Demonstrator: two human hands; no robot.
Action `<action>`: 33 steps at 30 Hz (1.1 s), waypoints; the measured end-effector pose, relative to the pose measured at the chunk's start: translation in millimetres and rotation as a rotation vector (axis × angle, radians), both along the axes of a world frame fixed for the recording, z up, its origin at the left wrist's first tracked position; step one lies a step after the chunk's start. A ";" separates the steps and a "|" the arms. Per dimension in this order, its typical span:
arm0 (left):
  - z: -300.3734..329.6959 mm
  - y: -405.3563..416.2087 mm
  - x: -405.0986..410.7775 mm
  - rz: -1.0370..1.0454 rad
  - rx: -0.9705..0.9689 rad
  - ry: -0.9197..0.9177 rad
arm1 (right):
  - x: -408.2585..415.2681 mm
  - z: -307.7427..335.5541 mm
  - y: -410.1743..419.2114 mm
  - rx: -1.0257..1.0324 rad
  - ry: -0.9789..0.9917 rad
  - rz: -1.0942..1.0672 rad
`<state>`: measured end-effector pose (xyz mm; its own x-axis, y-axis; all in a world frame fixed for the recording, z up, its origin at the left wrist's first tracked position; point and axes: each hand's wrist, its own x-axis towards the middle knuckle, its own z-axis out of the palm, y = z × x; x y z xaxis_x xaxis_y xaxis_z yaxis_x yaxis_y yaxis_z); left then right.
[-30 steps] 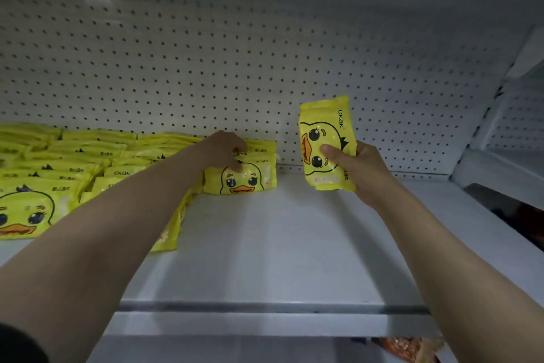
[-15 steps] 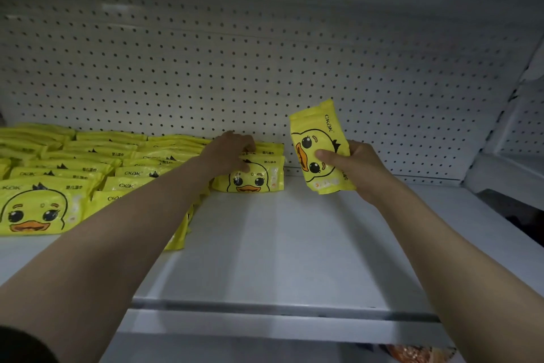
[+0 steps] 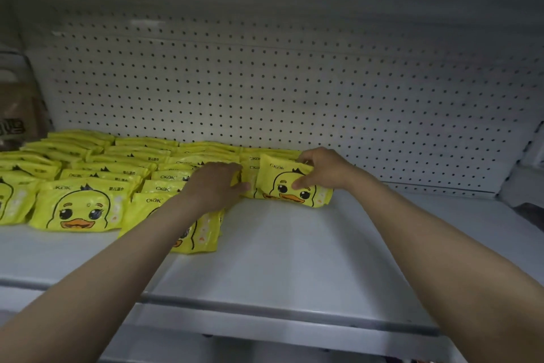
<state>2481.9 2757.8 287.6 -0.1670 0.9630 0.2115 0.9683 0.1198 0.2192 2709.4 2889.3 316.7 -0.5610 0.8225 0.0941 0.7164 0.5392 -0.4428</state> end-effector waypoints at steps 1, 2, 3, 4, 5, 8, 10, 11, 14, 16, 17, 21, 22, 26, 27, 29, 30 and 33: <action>-2.0 -3.5 0.8 -0.004 -0.001 0.033 | -7.3 -2.9 1.0 0.008 -0.037 0.019; -3.6 -6.4 1.4 -0.007 0.006 0.055 | -13.6 -5.8 1.0 0.010 -0.059 0.037; -5.1 -8.8 2.0 -0.010 0.017 0.066 | -19.2 -8.6 0.7 0.006 -0.071 0.053; -5.8 -10.6 3.0 -0.012 0.029 0.072 | -23.8 -11.2 -0.1 0.002 -0.081 0.066; -5.9 -12.0 4.1 -0.011 0.040 0.076 | -27.9 -13.3 -1.1 0.005 -0.090 0.073; -6.5 -12.2 7.0 -0.003 0.056 0.096 | -35.3 -15.9 -4.7 0.068 -0.120 0.054; -7.7 -11.6 7.7 0.009 0.062 0.102 | -38.6 -16.2 -7.2 0.129 -0.143 0.035; -8.6 -11.4 7.7 0.014 0.066 0.101 | -40.1 -16.8 -9.1 0.154 -0.155 0.026; -9.8 -11.8 7.6 0.018 0.089 0.094 | -42.5 -21.0 -15.3 0.194 -0.208 -0.001; -10.7 -11.7 6.9 0.016 0.098 0.085 | -43.2 -23.9 -18.8 0.245 -0.224 -0.007; -11.3 -11.3 6.1 0.012 0.103 0.081 | -43.7 -24.6 -20.8 0.277 -0.220 -0.009; -13.8 -10.1 3.4 0.007 0.118 0.063 | -48.0 -28.5 -27.7 0.415 -0.174 -0.060; -14.0 -10.1 3.0 0.007 0.122 0.064 | -49.3 -30.1 -29.0 0.449 -0.175 -0.066; -13.8 -10.2 1.8 -0.005 0.130 0.063 | -52.5 -38.7 -35.3 0.494 -0.240 -0.075; -13.9 -10.0 1.5 -0.009 0.129 0.063 | -53.1 -41.3 -37.0 0.485 -0.254 -0.084; -13.0 -10.6 1.2 -0.012 0.122 0.064 | -54.5 -45.2 -41.5 0.468 -0.275 -0.105; -11.7 -11.1 1.3 -0.010 0.112 0.063 | -54.9 -45.8 -44.2 0.457 -0.285 -0.119; -4.7 -14.7 1.7 -0.001 0.084 0.050 | -54.8 -44.3 -56.2 0.408 -0.276 -0.166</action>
<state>2483.6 2743.1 283.0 -0.1530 0.9417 0.2997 0.9784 0.1016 0.1802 2654.6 2833.1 272.4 -0.4753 0.8298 0.2925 0.8674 0.4977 -0.0025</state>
